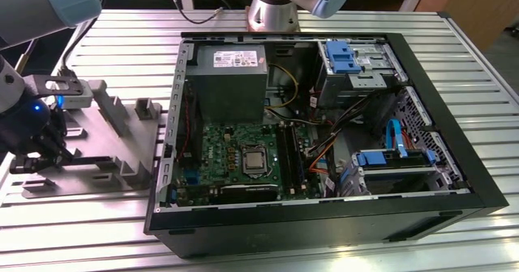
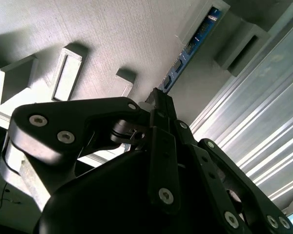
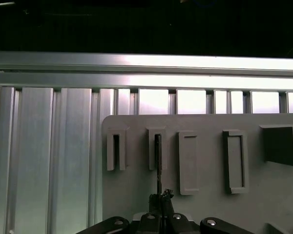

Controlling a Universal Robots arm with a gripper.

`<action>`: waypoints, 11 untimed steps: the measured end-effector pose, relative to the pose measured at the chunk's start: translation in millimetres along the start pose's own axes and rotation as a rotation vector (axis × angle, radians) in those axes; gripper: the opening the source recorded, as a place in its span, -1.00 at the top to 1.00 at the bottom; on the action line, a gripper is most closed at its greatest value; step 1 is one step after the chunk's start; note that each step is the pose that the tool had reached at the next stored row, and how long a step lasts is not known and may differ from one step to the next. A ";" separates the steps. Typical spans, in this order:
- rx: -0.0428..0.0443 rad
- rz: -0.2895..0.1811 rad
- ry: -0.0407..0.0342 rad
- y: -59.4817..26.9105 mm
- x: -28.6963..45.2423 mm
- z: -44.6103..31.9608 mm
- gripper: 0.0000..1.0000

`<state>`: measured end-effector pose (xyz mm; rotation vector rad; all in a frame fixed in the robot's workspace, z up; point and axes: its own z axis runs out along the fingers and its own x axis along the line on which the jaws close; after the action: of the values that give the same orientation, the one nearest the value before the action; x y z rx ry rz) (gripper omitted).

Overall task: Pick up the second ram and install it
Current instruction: 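Pick up the second ram and move it above second insertion slot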

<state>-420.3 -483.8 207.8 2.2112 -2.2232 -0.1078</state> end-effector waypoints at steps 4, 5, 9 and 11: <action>0.0000 0.000 0.0001 0.0 0.0 -0.3 0.76; -0.0007 0.000 0.0005 0.2 0.0 -1.8 0.76; 0.0000 0.000 0.0001 0.6 -0.5 -11.4 0.76; 0.0000 0.000 0.0001 0.9 -0.8 -18.1 0.76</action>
<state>-420.3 -483.8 225.9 2.2111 -2.2232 -0.1078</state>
